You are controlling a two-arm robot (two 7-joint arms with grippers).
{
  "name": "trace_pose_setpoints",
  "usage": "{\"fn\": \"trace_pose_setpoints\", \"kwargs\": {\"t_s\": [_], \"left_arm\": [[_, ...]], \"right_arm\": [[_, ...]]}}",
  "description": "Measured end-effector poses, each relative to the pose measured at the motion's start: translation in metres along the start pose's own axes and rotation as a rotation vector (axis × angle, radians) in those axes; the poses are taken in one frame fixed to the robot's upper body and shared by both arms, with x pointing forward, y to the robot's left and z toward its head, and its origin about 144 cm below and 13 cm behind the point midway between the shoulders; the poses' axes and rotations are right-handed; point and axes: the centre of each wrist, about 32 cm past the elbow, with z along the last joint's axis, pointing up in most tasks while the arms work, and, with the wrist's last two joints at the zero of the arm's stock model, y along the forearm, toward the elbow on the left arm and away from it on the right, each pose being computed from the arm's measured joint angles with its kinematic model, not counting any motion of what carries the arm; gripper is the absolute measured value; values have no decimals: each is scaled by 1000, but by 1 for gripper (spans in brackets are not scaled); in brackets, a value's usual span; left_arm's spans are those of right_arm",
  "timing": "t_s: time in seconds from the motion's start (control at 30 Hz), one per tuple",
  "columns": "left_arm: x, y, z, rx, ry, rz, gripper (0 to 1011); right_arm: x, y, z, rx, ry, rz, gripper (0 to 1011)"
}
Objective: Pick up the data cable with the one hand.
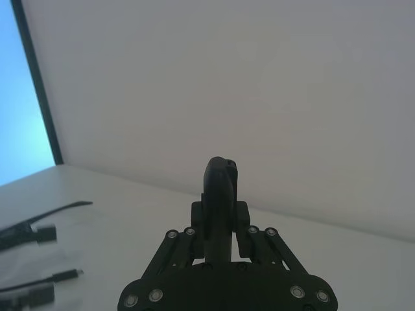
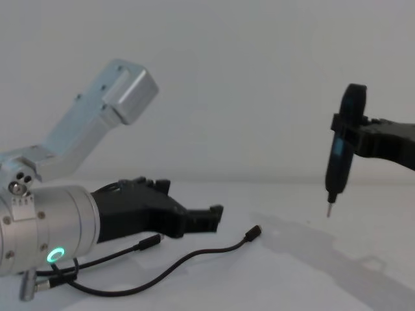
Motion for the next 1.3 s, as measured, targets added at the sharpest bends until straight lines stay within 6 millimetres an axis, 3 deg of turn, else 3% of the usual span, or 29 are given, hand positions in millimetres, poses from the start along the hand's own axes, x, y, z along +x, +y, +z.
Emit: {"fn": "trace_pose_setpoints", "kwargs": {"t_s": [0.63, 1.3], "left_arm": [[9, 8, 3, 149, -31, -81, 1001], [21, 1, 6, 208, 44, -193, 1001]], "right_arm": [[7, 25, -2, 100, 52, 118, 275], [8, 32, -6, 150, 74, 163, 275]]}}
